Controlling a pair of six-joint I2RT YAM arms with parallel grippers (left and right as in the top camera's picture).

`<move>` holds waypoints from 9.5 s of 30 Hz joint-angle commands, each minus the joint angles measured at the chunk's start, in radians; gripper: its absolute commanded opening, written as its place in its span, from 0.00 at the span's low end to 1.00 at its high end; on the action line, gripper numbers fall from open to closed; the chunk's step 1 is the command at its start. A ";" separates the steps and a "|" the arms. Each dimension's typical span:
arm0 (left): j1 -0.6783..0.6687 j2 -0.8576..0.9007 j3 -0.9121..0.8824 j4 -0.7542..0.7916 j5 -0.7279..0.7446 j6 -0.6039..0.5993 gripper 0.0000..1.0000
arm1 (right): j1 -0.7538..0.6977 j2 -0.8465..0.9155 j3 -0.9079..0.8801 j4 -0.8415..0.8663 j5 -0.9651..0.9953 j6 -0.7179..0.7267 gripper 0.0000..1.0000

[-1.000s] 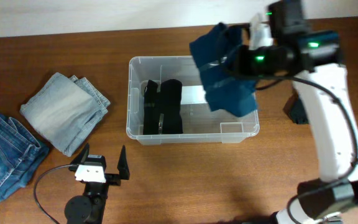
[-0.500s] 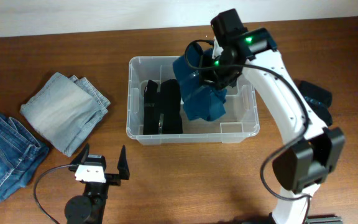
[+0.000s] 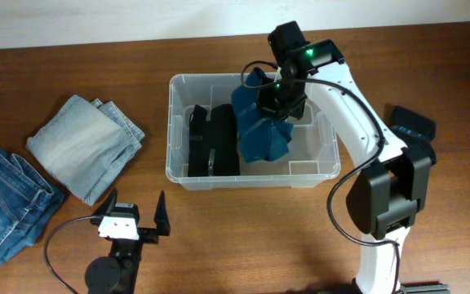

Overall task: Pack container
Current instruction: 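Lower the teal sweater beside the black garment and press it flat, then withdraw the right gripper and grasp the remaining black garment, then carry the black garment over the container's right side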

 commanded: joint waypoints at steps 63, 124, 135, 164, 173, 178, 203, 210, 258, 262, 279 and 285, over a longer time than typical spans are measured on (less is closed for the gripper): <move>0.005 -0.009 -0.008 0.000 -0.007 0.015 1.00 | 0.013 -0.042 -0.077 -0.065 0.246 -0.630 0.96; 0.005 -0.009 -0.008 0.000 -0.007 0.015 0.99 | 0.005 -0.057 -0.282 0.017 0.409 -0.543 0.14; 0.005 -0.009 -0.008 0.000 -0.007 0.015 1.00 | 0.005 -0.036 -0.284 0.182 0.431 -0.406 0.13; 0.005 -0.009 -0.008 0.000 -0.007 0.015 0.99 | -0.058 -0.120 -0.054 0.079 0.274 -0.507 0.21; 0.005 -0.009 -0.008 0.000 -0.007 0.015 1.00 | -0.245 -0.193 0.106 -0.136 0.288 -0.501 0.33; 0.005 -0.008 -0.008 0.000 -0.007 0.015 0.99 | -0.493 -0.190 0.104 -0.187 0.289 -0.503 0.39; 0.005 -0.008 -0.008 0.000 -0.007 0.015 0.99 | -1.029 0.163 0.094 -0.184 -0.056 -0.735 0.74; 0.005 -0.008 -0.008 0.000 -0.007 0.015 1.00 | -1.001 0.278 0.093 -0.180 -0.056 -0.766 0.73; 0.005 -0.008 -0.008 0.000 -0.007 0.015 0.99 | -0.862 -0.182 0.201 -0.443 -0.370 -0.866 0.09; 0.005 -0.008 -0.008 0.000 -0.007 0.015 1.00 | -0.757 -0.299 0.201 -0.455 -0.396 -0.866 0.09; 0.005 -0.008 -0.008 0.000 -0.007 0.015 1.00 | -0.249 -0.318 0.021 -0.318 -0.222 -0.704 0.09; 0.005 -0.008 -0.008 0.000 -0.007 0.015 1.00 | -0.216 -0.318 -0.120 -0.219 -0.065 -0.536 0.08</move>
